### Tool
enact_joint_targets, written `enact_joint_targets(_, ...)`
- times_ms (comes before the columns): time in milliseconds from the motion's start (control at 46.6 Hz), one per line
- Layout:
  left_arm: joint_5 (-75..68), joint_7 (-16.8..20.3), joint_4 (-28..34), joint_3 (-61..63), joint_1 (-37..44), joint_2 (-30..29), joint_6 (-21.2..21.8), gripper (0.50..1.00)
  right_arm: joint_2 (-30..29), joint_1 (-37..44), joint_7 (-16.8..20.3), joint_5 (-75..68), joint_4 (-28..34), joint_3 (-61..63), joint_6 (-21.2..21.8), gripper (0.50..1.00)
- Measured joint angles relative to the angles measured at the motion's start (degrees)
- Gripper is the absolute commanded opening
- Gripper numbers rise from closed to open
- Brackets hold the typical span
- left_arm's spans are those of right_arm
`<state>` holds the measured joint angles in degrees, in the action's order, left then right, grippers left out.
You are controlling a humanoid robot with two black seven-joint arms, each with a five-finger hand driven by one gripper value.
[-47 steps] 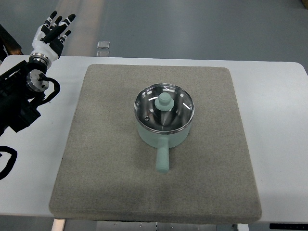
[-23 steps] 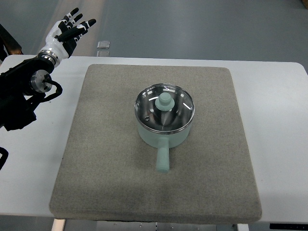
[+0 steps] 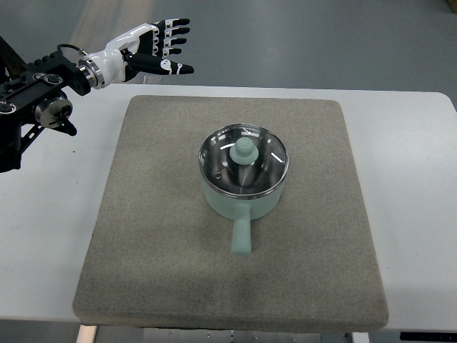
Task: Place lid left of pot with left hand
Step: 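Swing the left hand over the saucepan toward the glass lid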
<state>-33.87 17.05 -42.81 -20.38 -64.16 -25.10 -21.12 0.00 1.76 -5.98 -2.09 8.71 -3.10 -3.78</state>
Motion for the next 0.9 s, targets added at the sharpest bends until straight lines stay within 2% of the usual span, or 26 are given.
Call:
enact_joint_targets(107, -6.7, 0.0, -4.8, 0.0, -1.8, -1.7, -2.2, 0.994, 0.0, 0.0, 0.0, 0.0, 0.0, 0.0, 0.0, 0.924)
enact_joint_targets(343, -21.5, 0.0, -8.8, 0.7, -5.9, -2.1, -8.6, 0.994, 0.0, 0.0, 0.0, 0.0, 0.0, 0.0, 0.0, 0.921)
enact_joint_targets(579, -31.6, 0.0, -15.2, 0.9, -8.9, -3.2, -11.8, 0.994, 0.0, 0.0, 0.0, 0.0, 0.0, 0.0, 0.0, 0.921)
enact_joint_targets(901, -43.4, 0.5, -22.8, 0.9, -12.5, -4.8, -13.9, 0.994, 0.0, 0.0, 0.0, 0.0, 0.0, 0.0, 0.0, 0.921)
